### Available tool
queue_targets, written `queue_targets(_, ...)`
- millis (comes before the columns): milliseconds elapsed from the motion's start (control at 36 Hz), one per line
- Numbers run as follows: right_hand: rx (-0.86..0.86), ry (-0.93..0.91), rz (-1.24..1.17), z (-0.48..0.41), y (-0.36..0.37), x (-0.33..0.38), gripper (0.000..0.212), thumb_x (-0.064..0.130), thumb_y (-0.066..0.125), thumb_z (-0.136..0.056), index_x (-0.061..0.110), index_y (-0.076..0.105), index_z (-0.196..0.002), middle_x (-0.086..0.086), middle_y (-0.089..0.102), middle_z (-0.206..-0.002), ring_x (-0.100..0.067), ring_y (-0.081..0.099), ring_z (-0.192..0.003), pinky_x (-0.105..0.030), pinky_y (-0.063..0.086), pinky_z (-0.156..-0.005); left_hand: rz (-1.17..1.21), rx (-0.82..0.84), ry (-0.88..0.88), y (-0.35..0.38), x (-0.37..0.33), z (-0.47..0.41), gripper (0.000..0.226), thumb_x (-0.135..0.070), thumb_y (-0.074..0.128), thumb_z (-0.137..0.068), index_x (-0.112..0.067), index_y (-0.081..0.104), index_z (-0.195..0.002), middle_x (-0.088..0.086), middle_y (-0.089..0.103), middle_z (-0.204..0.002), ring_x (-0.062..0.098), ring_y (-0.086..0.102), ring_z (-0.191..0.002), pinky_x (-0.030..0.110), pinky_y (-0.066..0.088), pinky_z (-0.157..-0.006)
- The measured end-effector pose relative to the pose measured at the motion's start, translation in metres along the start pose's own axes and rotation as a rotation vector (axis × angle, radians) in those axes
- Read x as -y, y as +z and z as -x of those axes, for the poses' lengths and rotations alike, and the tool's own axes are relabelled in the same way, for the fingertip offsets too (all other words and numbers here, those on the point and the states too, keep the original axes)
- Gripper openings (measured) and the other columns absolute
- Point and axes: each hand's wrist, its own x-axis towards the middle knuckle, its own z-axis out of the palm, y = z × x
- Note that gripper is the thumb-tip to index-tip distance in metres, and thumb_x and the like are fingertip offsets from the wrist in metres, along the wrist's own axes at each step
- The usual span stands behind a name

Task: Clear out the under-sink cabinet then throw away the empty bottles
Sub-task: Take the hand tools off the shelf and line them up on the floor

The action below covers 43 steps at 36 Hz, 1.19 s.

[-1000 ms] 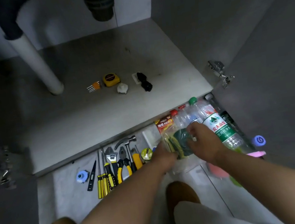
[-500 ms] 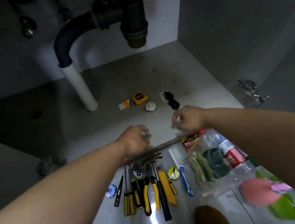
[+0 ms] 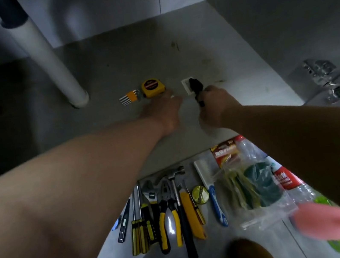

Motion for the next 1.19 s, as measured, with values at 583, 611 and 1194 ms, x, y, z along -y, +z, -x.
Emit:
queue_targets(583, 0.47, -0.408, -0.163, 0.137, 0.061, -0.018, 0.015, 0.008, 0.062, -0.09, 0.016, 0.054, -0.101, -0.005, 0.064, -0.094, -0.023, 0.062, -0.083, -0.037, 0.053, -0.072, 0.133, 0.12, 0.06, 0.081, 0.071, 0.204, 0.028, -0.052, 0.061, -0.082, -0.044, 0.049, -0.106, -0.021, 0.051, -0.099, 0.005, 0.056, -0.082, 0.024, 0.046, -0.069)
queue_targets(611, 0.51, -0.388, -0.122, 0.136, 0.068, -0.018, 0.015, 0.009, 0.062, -0.09, 0.016, 0.056, -0.102, -0.003, 0.063, -0.095, -0.023, 0.062, -0.084, -0.036, 0.053, -0.072, 0.125, 0.166, 0.034, 0.086, 0.079, 0.211, 0.027, -0.05, 0.065, -0.082, -0.043, 0.051, -0.104, -0.021, 0.053, -0.097, 0.004, 0.056, -0.081, 0.024, 0.045, -0.069)
queue_targets(1194, 0.322, -0.244, 0.007, 0.12, 0.12, 0.021, 0.044, 0.019, 0.06, -0.093, 0.013, 0.047, -0.134, -0.012, 0.04, -0.13, -0.017, 0.056, -0.083, -0.026, 0.058, -0.067, 0.376, 0.07, -0.866, 0.138, 0.15, 0.241, 0.033, -0.017, 0.062, -0.094, -0.011, 0.057, -0.127, 0.02, 0.06, -0.129, 0.035, 0.056, -0.121, 0.03, 0.043, -0.096)
